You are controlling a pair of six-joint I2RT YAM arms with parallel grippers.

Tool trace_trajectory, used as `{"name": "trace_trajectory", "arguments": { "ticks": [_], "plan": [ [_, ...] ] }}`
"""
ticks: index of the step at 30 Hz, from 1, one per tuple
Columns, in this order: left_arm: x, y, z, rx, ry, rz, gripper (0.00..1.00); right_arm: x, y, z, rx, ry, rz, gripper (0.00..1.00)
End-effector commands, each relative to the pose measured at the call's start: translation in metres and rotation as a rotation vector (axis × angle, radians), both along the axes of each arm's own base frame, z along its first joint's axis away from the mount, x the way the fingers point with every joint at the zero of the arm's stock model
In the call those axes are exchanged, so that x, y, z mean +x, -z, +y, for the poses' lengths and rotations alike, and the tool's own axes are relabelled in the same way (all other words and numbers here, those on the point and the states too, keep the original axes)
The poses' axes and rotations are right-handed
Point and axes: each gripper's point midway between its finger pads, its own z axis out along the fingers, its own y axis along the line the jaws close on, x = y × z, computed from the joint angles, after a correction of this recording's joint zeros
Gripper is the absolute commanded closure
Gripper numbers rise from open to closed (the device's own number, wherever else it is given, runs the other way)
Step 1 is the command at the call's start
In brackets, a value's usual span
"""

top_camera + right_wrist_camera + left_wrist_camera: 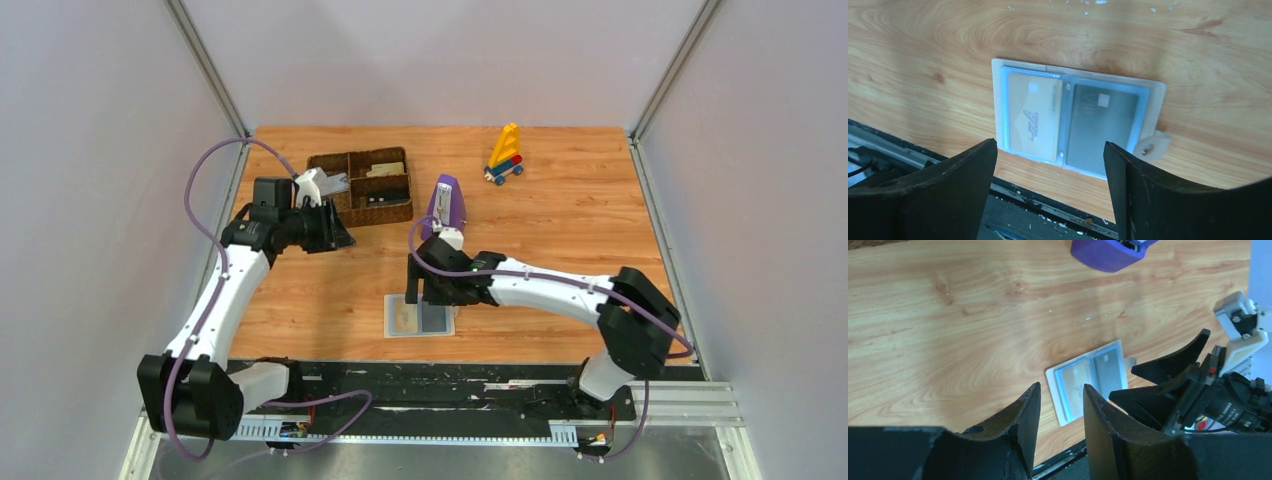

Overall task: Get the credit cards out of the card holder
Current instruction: Remove the credit card from the card holder.

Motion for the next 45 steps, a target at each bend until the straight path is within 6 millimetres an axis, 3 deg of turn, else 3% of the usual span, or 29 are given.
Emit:
{"name": "trace_trajectory", "arguments": {
  "ticks": [1, 6, 13, 30, 45],
  "plan": [
    [-0.007, 0.006, 0.015, 0.082, -0.012, -0.042, 0.55, 0.004, 0.003, 0.022, -0.049, 0.026, -0.016, 0.22],
    [-0.008, 0.012, 0.011, 0.059, 0.001, -0.02, 0.55, -0.002, 0.023, 0.041, -0.116, 0.001, 0.018, 0.25],
    [-0.009, 0.013, 0.004, 0.022, 0.02, -0.008, 0.55, -0.009, 0.042, 0.05, -0.185, -0.016, 0.041, 0.3],
    [-0.01, 0.014, 0.004, 0.023, 0.019, -0.003, 0.54, -0.014, 0.071, 0.049, -0.29, -0.032, 0.07, 0.26],
    [-0.011, 0.018, -0.007, -0.049, 0.037, 0.037, 0.54, -0.014, 0.076, 0.046, -0.33, -0.037, 0.071, 0.44]
  ]
}}
